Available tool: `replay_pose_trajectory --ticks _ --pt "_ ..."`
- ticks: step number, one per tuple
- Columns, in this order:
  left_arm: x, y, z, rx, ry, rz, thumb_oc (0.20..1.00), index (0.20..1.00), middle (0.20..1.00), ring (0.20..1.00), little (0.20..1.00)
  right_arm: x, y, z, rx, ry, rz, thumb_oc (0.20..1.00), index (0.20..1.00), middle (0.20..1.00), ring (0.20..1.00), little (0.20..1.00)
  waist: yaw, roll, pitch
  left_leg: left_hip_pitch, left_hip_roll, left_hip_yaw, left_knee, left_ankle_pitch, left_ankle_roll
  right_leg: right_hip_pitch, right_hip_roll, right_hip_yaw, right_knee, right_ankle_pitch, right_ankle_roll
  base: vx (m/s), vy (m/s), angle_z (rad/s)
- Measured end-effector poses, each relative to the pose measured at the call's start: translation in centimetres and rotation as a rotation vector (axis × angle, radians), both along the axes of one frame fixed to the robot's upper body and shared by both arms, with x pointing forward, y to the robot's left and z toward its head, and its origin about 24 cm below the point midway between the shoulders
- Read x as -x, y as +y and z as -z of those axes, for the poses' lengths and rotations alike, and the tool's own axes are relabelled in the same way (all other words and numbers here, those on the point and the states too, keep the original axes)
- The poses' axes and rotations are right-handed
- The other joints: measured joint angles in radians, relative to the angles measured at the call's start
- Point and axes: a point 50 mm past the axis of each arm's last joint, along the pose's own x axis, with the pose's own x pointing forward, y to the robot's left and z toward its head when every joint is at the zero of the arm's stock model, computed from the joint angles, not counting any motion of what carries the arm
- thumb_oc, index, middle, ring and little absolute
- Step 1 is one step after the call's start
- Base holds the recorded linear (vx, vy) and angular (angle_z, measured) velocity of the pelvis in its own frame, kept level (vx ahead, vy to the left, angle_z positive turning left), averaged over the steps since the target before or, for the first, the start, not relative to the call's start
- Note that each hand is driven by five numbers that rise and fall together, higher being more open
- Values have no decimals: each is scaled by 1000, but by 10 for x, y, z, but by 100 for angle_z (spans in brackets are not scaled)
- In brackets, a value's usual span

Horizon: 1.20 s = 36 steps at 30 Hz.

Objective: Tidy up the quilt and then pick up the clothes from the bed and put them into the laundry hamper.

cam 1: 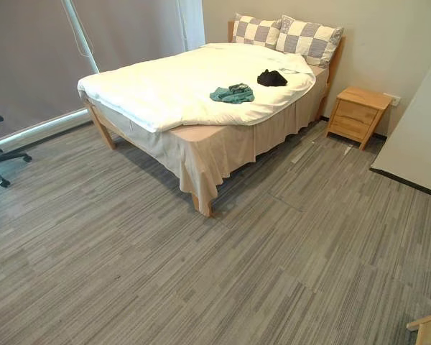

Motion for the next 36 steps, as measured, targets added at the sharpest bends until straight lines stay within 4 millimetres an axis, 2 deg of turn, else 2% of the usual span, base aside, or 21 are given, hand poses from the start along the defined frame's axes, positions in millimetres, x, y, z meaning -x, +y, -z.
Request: replay_pose_trajectory --ticks 18,19,21,22,23,24,25,26,27,28,30,31,32,33,34,36 --pt "-5 2 -1 -28 4 -19 1000 1000 1000 1000 1000 -4 0 0 -2 54 -1 1000 1000 1000 1000 1000 2 2 62 47 -5 10 -20 -8 8 39 -3 18 -11 7 2 53 56 -3" --pt "-7 2 -1 -29 5 -27 1000 1000 1000 1000 1000 -9 0 -1 0 44 -3 1000 1000 1000 1000 1000 2 4 80 46 -9 10 -2 -15 14 30 -9 20 35 -7 -1 63 179 1" --pt "-21 3 -2 -30 -20 -19 1000 1000 1000 1000 1000 -16 0 -2 0 26 -5 1000 1000 1000 1000 1000 1 -10 107 14 -32 11 65 -57 32 -29 -37 20 176 -71 8 41 207 -1" --pt "-29 2 -3 -28 -40 -11 1000 1000 1000 1000 1000 -18 -1 -2 4 18 -6 1000 1000 1000 1000 1000 2 -6 121 -1 -34 14 95 -76 52 -76 -46 13 274 -77 20 44 196 0" --pt "-38 2 -4 -26 -58 -5 1000 1000 1000 1000 1000 -30 -3 -4 11 -19 -9 1000 1000 1000 1000 1000 3 -2 159 -13 -41 29 139 -90 71 -169 -65 -5 475 -61 40 64 171 4" --pt "-42 2 -5 -28 -68 6 1000 1000 1000 1000 1000 -36 -5 -6 17 -40 -7 1000 1000 1000 1000 1000 3 -4 173 -25 -35 27 168 -105 90 -218 -82 -1 567 -54 52 167 76 7" --pt "-45 3 -6 -30 -75 29 1000 1000 1000 1000 1000 -35 -8 -6 17 -42 13 1000 1000 1000 1000 1000 1 -3 181 -29 -39 25 197 -124 97 -274 -90 -7 677 20 51 160 -7 8" --pt "-46 2 -5 -26 -76 34 1000 1000 1000 1000 1000 -35 -9 -7 16 -43 20 1000 1000 1000 1000 1000 2 3 188 -22 -32 22 201 -126 94 -304 -95 -7 721 67 63 215 -61 13" --pt "-44 3 -5 -23 -74 29 1000 1000 1000 1000 1000 -32 -9 -6 13 -40 21 1000 1000 1000 1000 1000 -1 7 191 -21 -34 15 203 -129 93 -325 -103 -2 742 53 63 182 -98 23" --pt "-45 5 -6 -23 -78 24 1000 1000 1000 1000 1000 -25 -8 -5 8 -25 25 1000 1000 1000 1000 1000 -3 -14 193 -18 -47 14 203 -138 84 -336 -135 15 708 54 68 244 -158 17" --pt "-40 8 -6 -25 -62 19 1000 1000 1000 1000 1000 -20 -5 -4 0 -9 27 1000 1000 1000 1000 1000 1 -33 196 -22 -58 12 206 -140 83 -335 -164 27 586 49 75 278 -168 0" --pt "-39 8 -6 -25 -57 24 1000 1000 1000 1000 1000 -16 -3 -3 -8 3 29 1000 1000 1000 1000 1000 -3 -50 200 -39 -66 3 209 -144 78 -344 -166 32 428 39 100 333 -127 -4" --pt "-42 10 -6 -31 -62 25 1000 1000 1000 1000 1000 -16 -2 -2 -15 6 28 1000 1000 1000 1000 1000 -5 -59 205 -50 -68 1 211 -144 78 -343 -170 37 331 43 105 613 -131 7" --pt "-43 14 -7 -43 -66 25 1000 1000 1000 1000 1000 -15 2 -1 -31 15 29 1000 1000 1000 1000 1000 -26 -80 215 -54 -83 -10 206 -144 80 -345 -173 42 156 68 141 534 -85 26" --pt "-41 14 -7 -46 -60 26 1000 1000 1000 1000 1000 -6 3 0 -37 38 39 1000 1000 1000 1000 1000 -48 -86 217 -51 -88 -23 207 -151 75 -334 -171 44 72 83 163 427 -62 35" --pt "-35 16 -6 -54 -50 20 1000 1000 1000 1000 1000 8 7 2 -50 74 56 1000 1000 1000 1000 1000 -65 -85 220 -18 -91 -44 208 -175 82 -313 -164 46 -59 96 172 466 -65 35"
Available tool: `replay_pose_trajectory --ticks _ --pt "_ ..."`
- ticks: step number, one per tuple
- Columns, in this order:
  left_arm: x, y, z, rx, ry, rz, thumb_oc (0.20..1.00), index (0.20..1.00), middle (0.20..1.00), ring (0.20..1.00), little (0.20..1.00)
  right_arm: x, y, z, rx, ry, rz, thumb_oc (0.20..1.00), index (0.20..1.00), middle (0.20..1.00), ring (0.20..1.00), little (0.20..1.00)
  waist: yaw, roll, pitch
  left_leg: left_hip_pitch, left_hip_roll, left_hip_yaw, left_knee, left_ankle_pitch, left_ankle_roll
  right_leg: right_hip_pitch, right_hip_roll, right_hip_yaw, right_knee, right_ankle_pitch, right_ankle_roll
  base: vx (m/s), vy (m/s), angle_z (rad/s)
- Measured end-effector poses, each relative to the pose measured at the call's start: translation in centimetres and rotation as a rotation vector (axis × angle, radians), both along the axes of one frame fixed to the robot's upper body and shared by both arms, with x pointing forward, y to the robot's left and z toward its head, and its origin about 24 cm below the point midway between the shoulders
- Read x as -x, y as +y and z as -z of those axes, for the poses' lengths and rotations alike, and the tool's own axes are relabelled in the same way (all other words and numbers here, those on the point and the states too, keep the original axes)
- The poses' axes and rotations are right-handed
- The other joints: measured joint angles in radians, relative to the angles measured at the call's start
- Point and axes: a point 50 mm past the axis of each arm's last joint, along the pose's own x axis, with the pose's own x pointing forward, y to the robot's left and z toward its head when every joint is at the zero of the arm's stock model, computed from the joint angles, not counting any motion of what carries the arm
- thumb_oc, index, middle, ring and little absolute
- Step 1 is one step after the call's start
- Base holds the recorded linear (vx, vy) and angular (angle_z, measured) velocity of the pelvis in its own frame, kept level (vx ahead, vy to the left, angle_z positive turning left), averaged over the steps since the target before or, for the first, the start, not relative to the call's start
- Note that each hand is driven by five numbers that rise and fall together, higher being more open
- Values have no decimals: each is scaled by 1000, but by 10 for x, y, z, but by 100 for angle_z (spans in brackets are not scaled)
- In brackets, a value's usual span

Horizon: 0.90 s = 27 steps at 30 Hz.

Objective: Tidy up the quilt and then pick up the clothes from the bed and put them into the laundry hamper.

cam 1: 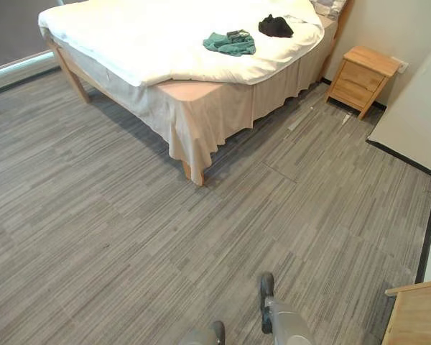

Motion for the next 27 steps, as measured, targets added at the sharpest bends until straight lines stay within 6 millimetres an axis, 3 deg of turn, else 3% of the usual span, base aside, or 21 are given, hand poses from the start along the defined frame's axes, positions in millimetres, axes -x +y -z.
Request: replay_pose_trajectory --ticks 3,4,6,7,8,9,10,12,14,15,16,17,18,19,20,21,22,23,25,27 --pt "14 0 2 -3 31 4 1000 1000 1000 1000 1000 25 8 2 -29 70 49 1000 1000 1000 1000 1000 -20 -1 -2 83 2 -41 -10 -56 -14 22 4 -5 45 0 -3 666 -87 42" --pt "20 -3 3 4 44 12 1000 1000 1000 1000 1000 31 8 2 -29 90 52 1000 1000 1000 1000 1000 -22 11 -4 128 16 -54 -27 -78 -28 39 13 -14 81 36 -35 623 -70 26" --pt "34 -9 5 15 84 38 1000 1000 1000 1000 1000 31 1 1 -10 96 51 1000 1000 1000 1000 1000 -45 57 -28 181 78 -75 -57 -115 -56 31 54 -45 178 49 -50 732 -126 34" --pt "41 -14 6 29 109 36 1000 1000 1000 1000 1000 33 -2 1 1 100 57 1000 1000 1000 1000 1000 -61 81 -38 207 107 -74 -54 -102 -83 30 77 -48 226 52 -94 603 -140 42" --pt "45 -16 7 37 124 26 1000 1000 1000 1000 1000 30 -5 0 10 92 72 1000 1000 1000 1000 1000 -64 96 -43 209 126 -65 -40 -99 -88 31 88 -53 255 27 -131 431 -103 35" --pt "46 -17 7 49 140 26 1000 1000 1000 1000 1000 24 -9 -1 20 71 75 1000 1000 1000 1000 1000 -69 99 -55 203 141 -24 19 -68 -132 44 99 -64 275 -9 -171 383 -117 17" --pt "47 -18 7 49 150 40 1000 1000 1000 1000 1000 19 -11 -1 25 55 69 1000 1000 1000 1000 1000 -68 98 -60 199 147 -8 53 -52 -153 60 102 -72 275 -16 -180 527 -189 8" --pt "50 -19 7 42 166 42 1000 1000 1000 1000 1000 6 -18 -3 44 -13 60 1000 1000 1000 1000 1000 -75 102 -99 145 184 25 196 -13 -204 98 134 -98 265 -76 -212 466 -228 12" --pt "46 -16 7 35 146 28 1000 1000 1000 1000 1000 1 -19 -3 46 -32 55 1000 1000 1000 1000 1000 -72 104 -116 57 191 32 378 39 -211 131 147 -98 237 -79 -235 200 -132 -5" --pt "41 -12 6 19 120 28 1000 1000 1000 1000 1000 -10 -20 -4 51 -62 38 1000 1000 1000 1000 1000 -45 67 -114 -79 180 19 626 189 -227 165 147 -71 216 -68 -266 163 -75 -38" --pt "38 -11 6 16 108 25 1000 1000 1000 1000 1000 -13 -21 -5 57 -75 31 1000 1000 1000 1000 1000 -39 62 -119 -143 178 7 734 206 -220 177 146 -68 207 -62 -272 325 9 -25" --pt "31 -7 5 5 72 29 1000 1000 1000 1000 1000 -22 -22 -6 65 -99 19 1000 1000 1000 1000 1000 -29 42 -111 -304 129 -18 885 204 -199 209 139 -55 179 -82 -296 348 63 -7" --pt "26 -6 4 0 41 21 1000 1000 1000 1000 1000 -28 -20 -7 60 -113 17 1000 1000 1000 1000 1000 -12 33 -100 -354 112 -4 888 195 -188 226 131 -44 165 -80 -292 429 91 -35" --pt "26 -3 4 -4 7 -18 1000 1000 1000 1000 1000 -34 -21 -8 61 -125 12 1000 1000 1000 1000 1000 15 11 -72 -394 97 34 785 174 -165 268 129 -6 127 -72 -262 286 82 -77" --pt "27 -4 4 2 -4 -46 1000 1000 1000 1000 1000 -36 -20 -8 61 -128 -4 1000 1000 1000 1000 1000 27 15 -67 -400 107 48 674 167 -158 290 133 6 104 -67 -257 420 123 -89" --pt "42 -9 6 19 20 -95 1000 1000 1000 1000 1000 -38 -19 -8 58 -136 -24 1000 1000 1000 1000 1000 24 41 -67 -405 126 64 461 169 -155 345 160 18 64 -69 -256 465 135 -59" --pt "43 -12 7 30 17 -118 1000 1000 1000 1000 1000 -38 -18 -8 56 -134 -39 1000 1000 1000 1000 1000 24 56 -65 -391 135 69 325 178 -158 368 174 24 39 -69 -256 509 135 -34" --pt "43 -14 7 38 11 -123 1000 1000 1000 1000 1000 -40 -18 -8 54 -135 -53 1000 1000 1000 1000 1000 28 70 -60 -382 142 74 192 194 -167 394 187 31 13 -76 -265 443 102 -18" --pt "26 -22 8 57 -33 -111 1000 1000 1000 1000 1000 -34 -15 -7 44 -110 -53 1000 1000 1000 1000 1000 45 105 -46 -351 151 66 -256 230 -180 451 224 43 -61 -76 -265 602 165 -10" --pt "18 -20 7 54 -51 -109 1000 1000 1000 1000 1000 -22 -14 -4 37 -70 -34 1000 1000 1000 1000 1000 64 96 -22 -349 150 93 -265 230 -178 512 221 61 -79 -105 -265 533 207 -16"
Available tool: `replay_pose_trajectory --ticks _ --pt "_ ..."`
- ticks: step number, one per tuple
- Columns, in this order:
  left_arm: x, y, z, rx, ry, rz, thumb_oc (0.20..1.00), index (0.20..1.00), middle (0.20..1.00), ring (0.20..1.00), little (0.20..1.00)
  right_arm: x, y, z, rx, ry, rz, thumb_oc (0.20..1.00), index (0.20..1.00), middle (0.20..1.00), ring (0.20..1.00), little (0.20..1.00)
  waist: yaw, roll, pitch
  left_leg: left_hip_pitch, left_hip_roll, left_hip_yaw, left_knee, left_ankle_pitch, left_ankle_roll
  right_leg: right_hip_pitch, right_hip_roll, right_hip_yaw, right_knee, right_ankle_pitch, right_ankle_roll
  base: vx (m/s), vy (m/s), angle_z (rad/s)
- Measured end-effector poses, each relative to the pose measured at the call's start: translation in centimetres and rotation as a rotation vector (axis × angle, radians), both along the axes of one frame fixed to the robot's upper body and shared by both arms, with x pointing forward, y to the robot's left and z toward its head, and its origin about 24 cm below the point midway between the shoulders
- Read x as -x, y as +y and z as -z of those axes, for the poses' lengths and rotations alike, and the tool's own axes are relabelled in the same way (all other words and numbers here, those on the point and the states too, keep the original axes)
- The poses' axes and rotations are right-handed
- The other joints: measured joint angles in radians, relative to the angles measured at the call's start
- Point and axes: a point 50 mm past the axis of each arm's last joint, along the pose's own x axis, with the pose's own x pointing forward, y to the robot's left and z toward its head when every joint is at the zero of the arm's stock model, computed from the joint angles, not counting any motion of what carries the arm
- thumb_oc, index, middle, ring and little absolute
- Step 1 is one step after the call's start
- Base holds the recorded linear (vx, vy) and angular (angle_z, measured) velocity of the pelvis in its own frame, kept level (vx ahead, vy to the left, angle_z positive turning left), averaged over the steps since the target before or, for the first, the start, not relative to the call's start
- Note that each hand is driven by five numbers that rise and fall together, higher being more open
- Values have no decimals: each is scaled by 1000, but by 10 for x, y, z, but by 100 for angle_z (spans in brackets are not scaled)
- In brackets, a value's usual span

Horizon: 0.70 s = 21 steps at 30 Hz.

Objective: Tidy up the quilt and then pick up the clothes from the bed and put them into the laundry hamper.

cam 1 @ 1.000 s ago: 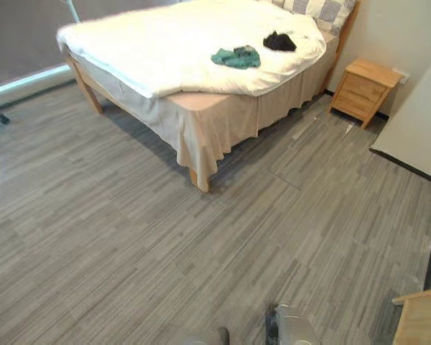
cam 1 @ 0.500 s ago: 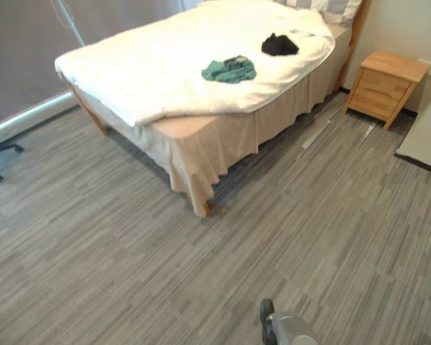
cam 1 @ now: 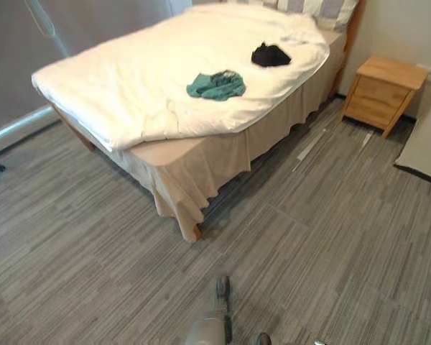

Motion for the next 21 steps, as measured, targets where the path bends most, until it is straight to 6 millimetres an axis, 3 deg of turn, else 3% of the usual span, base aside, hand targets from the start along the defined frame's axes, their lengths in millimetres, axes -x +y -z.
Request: replay_pose_trajectory --ticks 3,4,5,6,7,8,9,10,12,14,15,16,17,19,20,21 --pt "4 1 0 -6 9 -15 1000 1000 1000 1000 1000 17 -3 1 24 64 12 1000 1000 1000 1000 1000 11 -11 -3 55 -9 36 0 28 42 79 -28 36 8 -67 37 594 265 -43" --pt "9 2 0 -6 27 -27 1000 1000 1000 1000 1000 26 -6 1 43 106 34 1000 1000 1000 1000 1000 24 -10 -5 123 -16 44 0 32 51 118 -58 59 39 -107 59 387 210 -87" --pt "11 4 0 -10 38 -31 1000 1000 1000 1000 1000 27 -7 1 54 124 23 1000 1000 1000 1000 1000 22 -18 -3 176 -27 77 0 87 92 100 -78 28 175 -143 106 522 350 -83" --pt "13 4 0 -12 45 -32 1000 1000 1000 1000 1000 28 -6 1 54 127 20 1000 1000 1000 1000 1000 22 -13 -8 198 -25 91 0 97 106 78 -85 -2 263 -153 121 588 427 -66" --pt "5 6 -1 -17 23 -12 1000 1000 1000 1000 1000 27 -2 2 42 118 10 1000 1000 1000 1000 1000 26 -15 -15 255 -38 118 4 114 141 3 -120 -67 496 -153 141 573 408 -68" --pt "4 12 -2 -32 33 20 1000 1000 1000 1000 1000 25 3 3 32 94 -15 1000 1000 1000 1000 1000 33 -36 -7 288 -70 137 37 65 195 -142 -213 -119 879 -101 159 333 218 -46" --pt "3 16 -3 -44 36 38 1000 1000 1000 1000 1000 24 4 3 33 64 -20 1000 1000 1000 1000 1000 10 -43 -24 307 -99 118 50 28 206 -212 -259 -140 1044 -92 154 309 82 10" --pt "-8 15 -4 -46 14 79 1000 1000 1000 1000 1000 27 0 2 46 48 -42 1000 1000 1000 1000 1000 -7 -26 -46 336 -119 96 55 0 222 -277 -296 -140 1119 -89 169 274 -45 47" --pt "-25 13 -6 -50 -22 135 1000 1000 1000 1000 1000 25 -4 1 63 36 -48 1000 1000 1000 1000 1000 -6 -16 -59 354 -129 74 66 -2 217 -366 -337 -141 1058 -103 159 268 -178 43" --pt "-40 13 -9 -52 -51 142 1000 1000 1000 1000 1000 18 -8 -1 80 10 -58 1000 1000 1000 1000 1000 -5 -15 -62 367 -130 53 71 -26 183 -446 -344 -146 815 -96 169 301 -315 49" --pt "-38 10 -8 -43 -44 135 1000 1000 1000 1000 1000 17 -5 0 74 6 -67 1000 1000 1000 1000 1000 -12 -9 -59 382 -125 9 72 -33 175 -419 -310 -131 555 -81 193 239 -211 53" --pt "-37 9 -8 -42 -40 132 1000 1000 1000 1000 1000 18 -3 1 69 8 -65 1000 1000 1000 1000 1000 -17 -12 -60 391 -127 -20 73 -42 162 -417 -285 -107 454 -75 199 343 -274 96" --pt "-34 11 -7 -49 -25 126 1000 1000 1000 1000 1000 18 5 2 52 13 -85 1000 1000 1000 1000 1000 -38 -26 -61 408 -130 -88 67 -61 157 -388 -241 -29 215 -20 238 209 -118 99" --pt "-33 14 -7 -60 -21 124 1000 1000 1000 1000 1000 16 14 4 33 9 -96 1000 1000 1000 1000 1000 -53 -47 -62 421 -145 -138 60 -71 160 -390 -220 37 119 42 239 303 -139 124" --pt "-30 15 -7 -78 -19 117 1000 1000 1000 1000 1000 14 20 5 23 11 -94 1000 1000 1000 1000 1000 -57 -60 -62 452 -160 -221 46 -81 155 -378 -196 96 76 117 236 327 -164 150" --pt "-29 14 -7 -83 -19 110 1000 1000 1000 1000 1000 16 21 5 22 17 -93 1000 1000 1000 1000 1000 -60 -60 -63 460 -163 -241 45 -90 157 -364 -190 108 73 134 233 311 -177 191"
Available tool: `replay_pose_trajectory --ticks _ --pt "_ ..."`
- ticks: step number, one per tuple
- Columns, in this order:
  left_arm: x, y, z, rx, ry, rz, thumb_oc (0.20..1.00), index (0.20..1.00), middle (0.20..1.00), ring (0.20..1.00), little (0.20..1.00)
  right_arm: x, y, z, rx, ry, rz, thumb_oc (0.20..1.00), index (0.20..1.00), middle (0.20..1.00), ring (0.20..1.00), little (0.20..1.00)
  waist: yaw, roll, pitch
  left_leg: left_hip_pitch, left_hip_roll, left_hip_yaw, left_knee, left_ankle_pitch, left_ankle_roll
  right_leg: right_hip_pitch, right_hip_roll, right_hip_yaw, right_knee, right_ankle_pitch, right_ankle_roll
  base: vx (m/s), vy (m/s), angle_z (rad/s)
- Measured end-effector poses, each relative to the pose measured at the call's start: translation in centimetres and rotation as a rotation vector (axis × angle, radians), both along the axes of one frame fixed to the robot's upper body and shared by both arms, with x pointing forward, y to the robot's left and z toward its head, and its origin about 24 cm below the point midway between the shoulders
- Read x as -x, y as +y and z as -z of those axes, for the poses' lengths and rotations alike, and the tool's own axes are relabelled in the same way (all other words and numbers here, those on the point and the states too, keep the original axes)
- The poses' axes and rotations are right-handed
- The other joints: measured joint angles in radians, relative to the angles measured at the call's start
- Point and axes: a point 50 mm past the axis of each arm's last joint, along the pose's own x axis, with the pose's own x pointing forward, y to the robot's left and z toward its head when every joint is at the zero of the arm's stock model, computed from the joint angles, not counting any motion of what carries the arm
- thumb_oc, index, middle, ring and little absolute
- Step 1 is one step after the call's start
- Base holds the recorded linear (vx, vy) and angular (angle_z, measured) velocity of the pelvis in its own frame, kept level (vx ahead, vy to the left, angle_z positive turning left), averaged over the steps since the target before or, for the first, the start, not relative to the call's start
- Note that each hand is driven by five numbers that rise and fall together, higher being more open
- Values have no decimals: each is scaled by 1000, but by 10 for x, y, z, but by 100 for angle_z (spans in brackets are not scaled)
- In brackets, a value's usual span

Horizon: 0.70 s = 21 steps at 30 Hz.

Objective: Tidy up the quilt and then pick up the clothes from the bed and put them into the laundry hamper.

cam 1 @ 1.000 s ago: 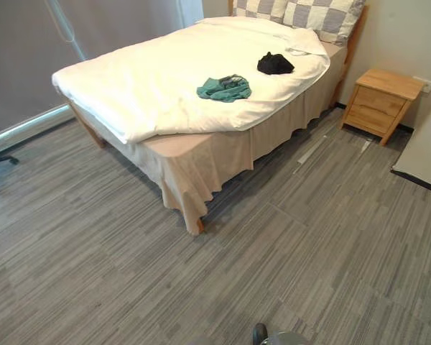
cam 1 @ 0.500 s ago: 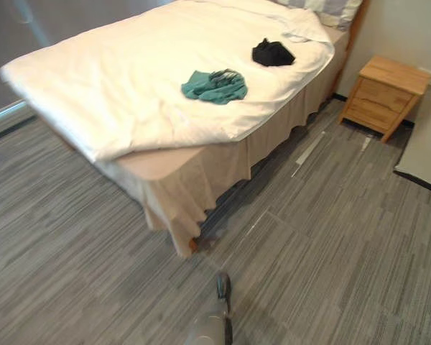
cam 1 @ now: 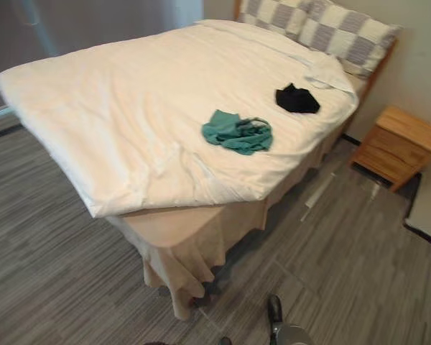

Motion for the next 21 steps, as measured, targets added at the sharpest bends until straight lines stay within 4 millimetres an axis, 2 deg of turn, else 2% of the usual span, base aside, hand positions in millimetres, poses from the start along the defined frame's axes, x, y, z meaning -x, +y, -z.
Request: replay_pose_trajectory --ticks 1,2,3,4,6,7,8,9,10,11,12,13,15,16,17,18,19,21 --pt "7 1 1 -14 0 -17 1000 1000 1000 1000 1000 4 0 0 4 16 3 1000 1000 1000 1000 1000 10 -8 -4 34 -4 -38 -17 -22 4 33 4 2 -1 16 3 287 -191 118" --pt "12 3 1 -22 8 -29 1000 1000 1000 1000 1000 5 1 1 5 22 3 1000 1000 1000 1000 1000 15 -21 -12 43 -11 -49 -16 -28 3 44 -2 1 3 35 -16 271 -177 101" --pt "32 9 2 -42 45 -89 1000 1000 1000 1000 1000 -3 3 0 0 0 -5 1000 1000 1000 1000 1000 37 -41 -23 54 -22 -72 -12 -42 -5 63 -14 -4 0 57 -15 260 -185 56" --pt "43 10 2 -49 67 -178 1000 1000 1000 1000 1000 -5 2 0 6 -8 -3 1000 1000 1000 1000 1000 34 -40 -24 56 -3 -81 21 -72 -50 98 -5 -32 -27 81 -26 193 -152 65" --pt "55 8 3 -53 86 -276 1000 1000 1000 1000 1000 -15 -1 -2 7 -48 -8 1000 1000 1000 1000 1000 41 -37 -23 34 12 -53 62 -81 -77 118 4 -56 -51 78 -30 171 -159 55" --pt "66 6 4 -60 93 -388 1000 1000 1000 1000 1000 -28 -1 -4 2 -87 -14 1000 1000 1000 1000 1000 60 -30 -18 17 31 -22 83 -82 -78 129 21 -71 -69 77 -41 139 -127 31" --pt "64 6 4 -68 76 -471 1000 1000 1000 1000 1000 -32 -1 -5 -2 -98 -17 1000 1000 1000 1000 1000 66 -35 -15 4 33 -13 110 -88 -87 133 22 -73 -72 72 -58 146 -120 45" --pt "67 8 3 -81 57 -649 1000 1000 1000 1000 1000 -37 1 -6 -7 -114 -20 1000 1000 1000 1000 1000 66 -60 -4 -52 39 6 207 -125 -127 139 13 -85 -73 61 -81 111 -75 52" --pt "65 10 2 -87 40 -748 1000 1000 1000 1000 1000 -37 1 -6 -7 -113 -18 1000 1000 1000 1000 1000 63 -60 -1 -77 58 30 236 -142 -119 144 11 -104 -73 48 -100 144 -59 89" --pt "56 11 1 -102 -10 -951 1000 1000 1000 1000 1000 -32 0 -5 -5 -98 -13 1000 1000 1000 1000 1000 68 -67 3 -112 135 70 231 -146 -121 147 14 -141 -72 35 -110 117 -16 73" --pt "52 11 1 -100 -23 -1011 1000 1000 1000 1000 1000 -32 -1 -5 -2 -98 -13 1000 1000 1000 1000 1000 68 -58 3 -121 168 83 219 -142 -129 147 16 -155 -72 33 -111 149 0 74" --pt "42 10 0 -97 -57 -1109 1000 1000 1000 1000 1000 -32 -5 -6 5 -102 -13 1000 1000 1000 1000 1000 58 -53 12 -145 238 120 195 -136 -135 147 21 -179 -72 29 -107 136 42 42" --pt "29 9 -1 -122 -110 -1137 1000 1000 1000 1000 1000 -30 -14 -7 23 -105 9 1000 1000 1000 1000 1000 45 -23 23 -152 309 156 155 -115 -152 150 21 -196 -67 19 -93 124 75 34" --pt "23 11 -2 -127 -143 -1134 1000 1000 1000 1000 1000 -28 -18 -8 33 -106 17 1000 1000 1000 1000 1000 39 -13 27 -149 320 164 137 -104 -148 147 21 -198 -59 16 -88 169 129 15" --pt "4 16 -7 -134 -245 -1104 1000 1000 1000 1000 1000 -25 -31 -10 63 -102 17 1000 1000 1000 1000 1000 23 21 42 -122 327 166 93 -61 -171 136 17 -193 -33 5 -72 144 103 -6" --pt "-10 22 -13 -155 -313 -1071 1000 1000 1000 1000 1000 -21 -34 -10 69 -92 15 1000 1000 1000 1000 1000 17 26 49 -111 316 171 80 -39 -186 123 1 -175 -17 -3 -61 172 108 -17" --pt "-27 29 -23 -173 -386 -1047 1000 1000 1000 1000 1000 -17 -35 -10 69 -86 9 1000 1000 1000 1000 1000 11 22 48 -107 295 178 74 -36 -183 112 -14 -153 -7 -8 -54 86 37 -16" --pt "-96 66 -74 -252 -714 -871 1000 1000 1000 1000 1000 6 -37 -9 51 -37 13 1000 1000 1000 1000 1000 -5 25 49 -76 255 214 15 -4 -172 113 -58 -125 1 -6 -42 77 46 -25"
